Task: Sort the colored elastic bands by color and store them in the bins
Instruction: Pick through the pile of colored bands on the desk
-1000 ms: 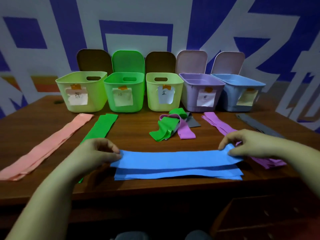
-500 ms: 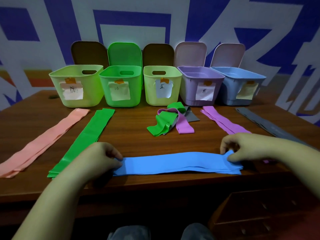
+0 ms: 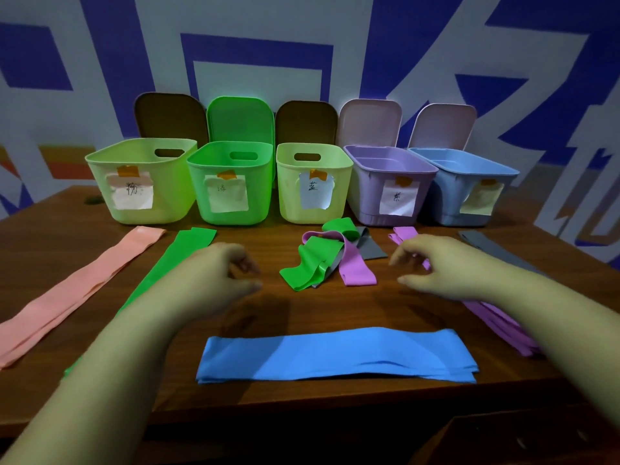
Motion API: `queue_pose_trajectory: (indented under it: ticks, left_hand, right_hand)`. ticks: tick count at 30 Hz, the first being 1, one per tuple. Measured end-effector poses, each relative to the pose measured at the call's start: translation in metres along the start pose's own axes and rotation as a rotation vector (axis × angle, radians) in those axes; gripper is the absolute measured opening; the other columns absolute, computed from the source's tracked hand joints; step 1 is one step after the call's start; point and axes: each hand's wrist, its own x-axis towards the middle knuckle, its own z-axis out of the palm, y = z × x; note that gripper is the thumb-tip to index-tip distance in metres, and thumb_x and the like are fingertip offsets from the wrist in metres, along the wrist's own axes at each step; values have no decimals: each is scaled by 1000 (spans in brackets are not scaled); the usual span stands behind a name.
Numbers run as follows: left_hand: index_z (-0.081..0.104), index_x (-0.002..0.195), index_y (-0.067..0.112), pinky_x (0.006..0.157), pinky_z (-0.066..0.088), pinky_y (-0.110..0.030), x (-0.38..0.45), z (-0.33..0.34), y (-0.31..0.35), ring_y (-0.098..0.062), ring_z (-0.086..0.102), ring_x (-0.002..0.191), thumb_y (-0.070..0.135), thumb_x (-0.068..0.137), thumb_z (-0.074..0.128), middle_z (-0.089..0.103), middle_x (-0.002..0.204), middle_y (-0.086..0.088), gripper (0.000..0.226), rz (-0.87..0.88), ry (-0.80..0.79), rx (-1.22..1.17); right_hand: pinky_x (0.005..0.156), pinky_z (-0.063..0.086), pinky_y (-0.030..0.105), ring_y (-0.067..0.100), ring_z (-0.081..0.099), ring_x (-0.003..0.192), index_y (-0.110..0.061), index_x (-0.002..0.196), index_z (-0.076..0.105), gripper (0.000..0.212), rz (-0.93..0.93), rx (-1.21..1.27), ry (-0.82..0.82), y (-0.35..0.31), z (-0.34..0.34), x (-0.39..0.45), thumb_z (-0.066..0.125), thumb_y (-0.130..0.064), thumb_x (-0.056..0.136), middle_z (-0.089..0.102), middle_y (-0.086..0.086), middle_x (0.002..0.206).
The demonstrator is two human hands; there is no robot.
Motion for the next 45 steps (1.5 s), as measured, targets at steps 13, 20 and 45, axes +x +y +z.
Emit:
queue_pose_trajectory:
  ticks: [13, 20, 45]
  left_hand:
    - [56, 120, 25, 93, 41, -30, 116, 44, 22, -19, 51, 113, 38, 89, 58, 52, 125, -4, 34, 80, -62, 168]
    - [44, 132, 25, 100, 39, -30, 134, 77, 4, -17, 50, 120, 41, 92, 53, 52, 132, -1, 44, 39, -45, 4]
    - [63, 98, 19, 69, 36, -7, 117, 61, 22, -3, 55, 77, 30, 92, 46, 65, 85, 8, 22, 470, 593, -198]
  right_hand:
    - [93, 43, 32, 17, 49, 115, -24, 125, 52, 38, -138, -62, 186, -15, 47, 94, 60, -31, 88, 52, -2, 121]
    - [87, 43, 29, 16, 55, 105, -24, 113, 61, 26, -166, 64, 280, -6, 70, 109, 63, -25, 87, 60, -4, 110]
    - [80, 55, 25, 5, 65, 92, -29, 94, 64, 27, -235, 908, 676, -9, 49, 91, 59, -3, 88, 68, -13, 96]
